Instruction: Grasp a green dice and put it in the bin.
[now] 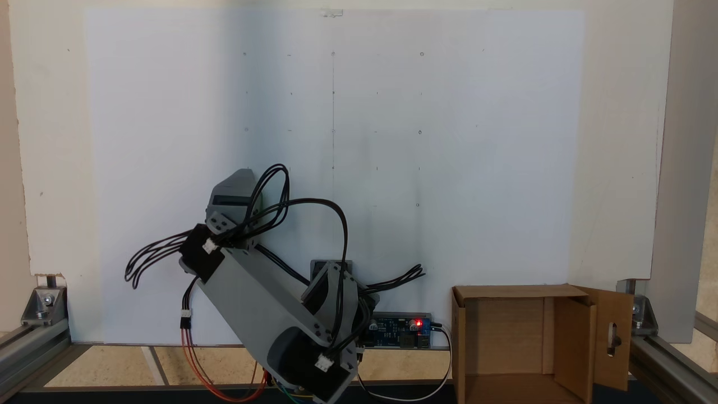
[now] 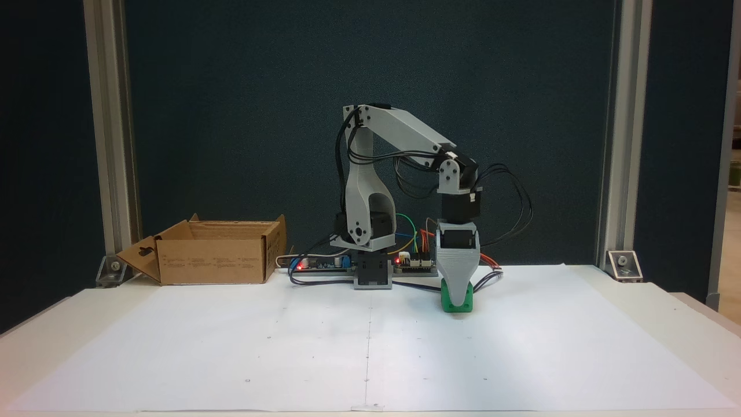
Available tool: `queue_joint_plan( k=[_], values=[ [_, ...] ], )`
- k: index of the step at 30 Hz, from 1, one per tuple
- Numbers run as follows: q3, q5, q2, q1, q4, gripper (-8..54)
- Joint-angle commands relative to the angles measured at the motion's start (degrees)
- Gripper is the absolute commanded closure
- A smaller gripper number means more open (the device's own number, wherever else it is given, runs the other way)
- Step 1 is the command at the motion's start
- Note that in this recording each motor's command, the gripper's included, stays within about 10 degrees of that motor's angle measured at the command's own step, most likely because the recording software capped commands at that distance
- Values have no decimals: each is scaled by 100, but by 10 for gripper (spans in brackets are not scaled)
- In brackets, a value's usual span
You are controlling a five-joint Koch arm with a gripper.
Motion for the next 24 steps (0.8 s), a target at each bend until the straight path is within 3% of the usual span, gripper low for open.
queue_joint_plan(
  k=[1, 10, 18, 24],
  values=[
    [-62, 378, -9, 0, -18, 52],
    [9, 360, -35, 26, -18, 54],
    [62, 360, -26, 26, -18, 134],
    [88, 378, -26, 88, -18, 331]
  ],
)
